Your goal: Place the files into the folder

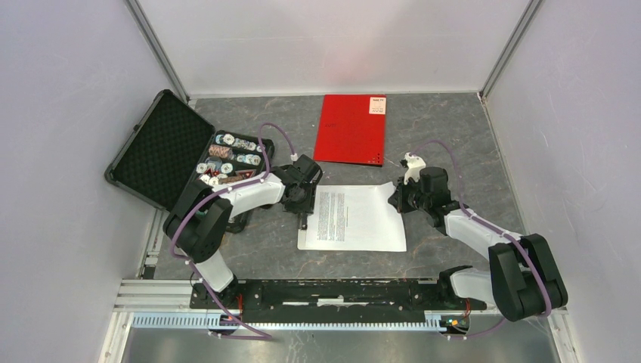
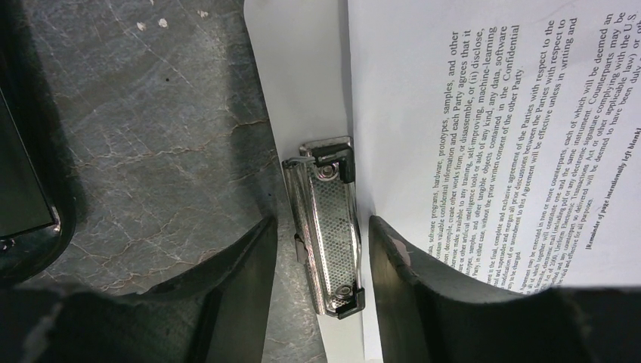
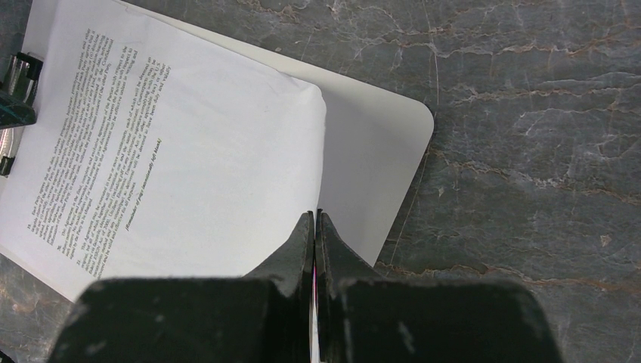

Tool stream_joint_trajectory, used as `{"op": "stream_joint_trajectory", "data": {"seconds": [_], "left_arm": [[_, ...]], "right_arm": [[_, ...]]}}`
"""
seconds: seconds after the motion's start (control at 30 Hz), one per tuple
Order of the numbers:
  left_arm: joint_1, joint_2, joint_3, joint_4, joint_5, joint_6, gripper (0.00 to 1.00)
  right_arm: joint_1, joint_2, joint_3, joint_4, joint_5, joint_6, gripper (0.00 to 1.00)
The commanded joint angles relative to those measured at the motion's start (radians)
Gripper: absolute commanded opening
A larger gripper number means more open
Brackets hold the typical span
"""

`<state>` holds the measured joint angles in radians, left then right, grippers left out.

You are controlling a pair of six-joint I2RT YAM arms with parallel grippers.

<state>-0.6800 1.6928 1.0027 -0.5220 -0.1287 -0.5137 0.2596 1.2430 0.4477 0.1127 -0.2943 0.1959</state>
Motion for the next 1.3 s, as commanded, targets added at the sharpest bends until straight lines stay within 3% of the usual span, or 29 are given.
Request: {"op": "stream_joint_trajectory", "data": {"seconds": [0.0,0.17,0.37,0.43,0.67,0.93,1.27], "left_arm": [[0.002,0.016,0.032,-0.009,-0.013,0.045,0.53],[0.002,0.019,0.028,0.005,0.011,0.048,0.42],[0.003,0.016,0.017,0.039,0.058,0.018,0.14],[0.003,0.012,0.013,0.047,0.069,0.009,0.09],[0.039,0.019,-0.007,0.051,0.125,-0.077,0.02],[0.059,0.016,-0.052,0.13,0.217,-0.162,0.02],[0.07,0.01,-0.058,0.154,0.255,-0.106,0.02]], "right_arm": [[-0.004,0.008,0.043,0.031,0.003,-0.014,0.0],[-0.005,0.014,0.046,0.032,0.001,-0.014,0.0],[-0.003,0.026,0.052,0.034,-0.008,-0.019,0.0],[-0.004,0.031,0.049,0.033,-0.008,-0.021,0.0],[-0.003,0.021,0.039,0.021,-0.009,-0.006,0.0],[-0.004,-0.007,0.043,-0.02,-0.01,0.003,0.0],[-0.003,0.011,0.052,0.002,0.004,-0.021,0.0]]}}
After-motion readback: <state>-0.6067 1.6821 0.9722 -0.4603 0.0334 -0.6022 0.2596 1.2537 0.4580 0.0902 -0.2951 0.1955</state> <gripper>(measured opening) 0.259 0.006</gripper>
